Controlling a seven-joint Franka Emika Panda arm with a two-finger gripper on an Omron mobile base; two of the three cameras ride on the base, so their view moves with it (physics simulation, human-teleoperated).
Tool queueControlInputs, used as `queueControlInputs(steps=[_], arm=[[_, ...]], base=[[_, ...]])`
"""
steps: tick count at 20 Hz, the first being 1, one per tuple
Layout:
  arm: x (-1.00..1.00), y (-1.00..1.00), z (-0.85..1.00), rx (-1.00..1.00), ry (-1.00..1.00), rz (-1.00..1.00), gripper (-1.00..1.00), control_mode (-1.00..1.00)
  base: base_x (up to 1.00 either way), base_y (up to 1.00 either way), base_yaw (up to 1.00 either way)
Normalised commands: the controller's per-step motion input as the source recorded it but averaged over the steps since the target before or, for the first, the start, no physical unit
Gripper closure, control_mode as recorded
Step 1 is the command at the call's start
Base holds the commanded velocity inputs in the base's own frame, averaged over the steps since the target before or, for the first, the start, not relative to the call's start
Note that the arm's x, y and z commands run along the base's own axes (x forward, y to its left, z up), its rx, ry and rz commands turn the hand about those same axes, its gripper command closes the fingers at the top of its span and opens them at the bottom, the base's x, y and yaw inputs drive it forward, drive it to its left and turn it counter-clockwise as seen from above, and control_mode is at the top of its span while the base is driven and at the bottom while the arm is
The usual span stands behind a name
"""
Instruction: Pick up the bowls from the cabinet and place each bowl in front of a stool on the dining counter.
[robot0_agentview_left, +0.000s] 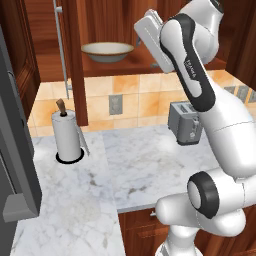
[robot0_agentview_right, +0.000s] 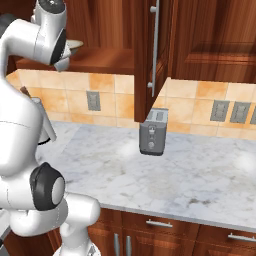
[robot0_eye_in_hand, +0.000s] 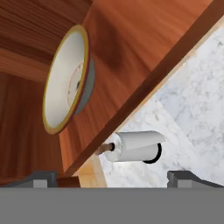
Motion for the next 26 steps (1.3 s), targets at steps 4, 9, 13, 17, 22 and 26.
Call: queueControlInputs(steps=[4,9,13,17,22,26], arm=[[0.63,0.01,0.0,0.0,0.0,0.0,-1.0,-1.0],[0.56,0.0,0.0,0.0,0.0,0.0,-1.0,-1.0],[0.49,0.06,0.0,0.0,0.0,0.0,-1.0,-1.0],[0.45,0.14,0.0,0.0,0.0,0.0,-1.0,-1.0],[0.39,0.24,0.0,0.0,0.0,0.0,-1.0,-1.0],[0.37,0.19,-0.01,0.0,0.0,0.0,-1.0,-1.0]], base=[[0.0,0.0,0.0],[0.0,0.0,0.0],[0.0,0.0,0.0],[0.0,0.0,0.0],[0.0,0.0,0.0],[0.0,0.0,0.0]])
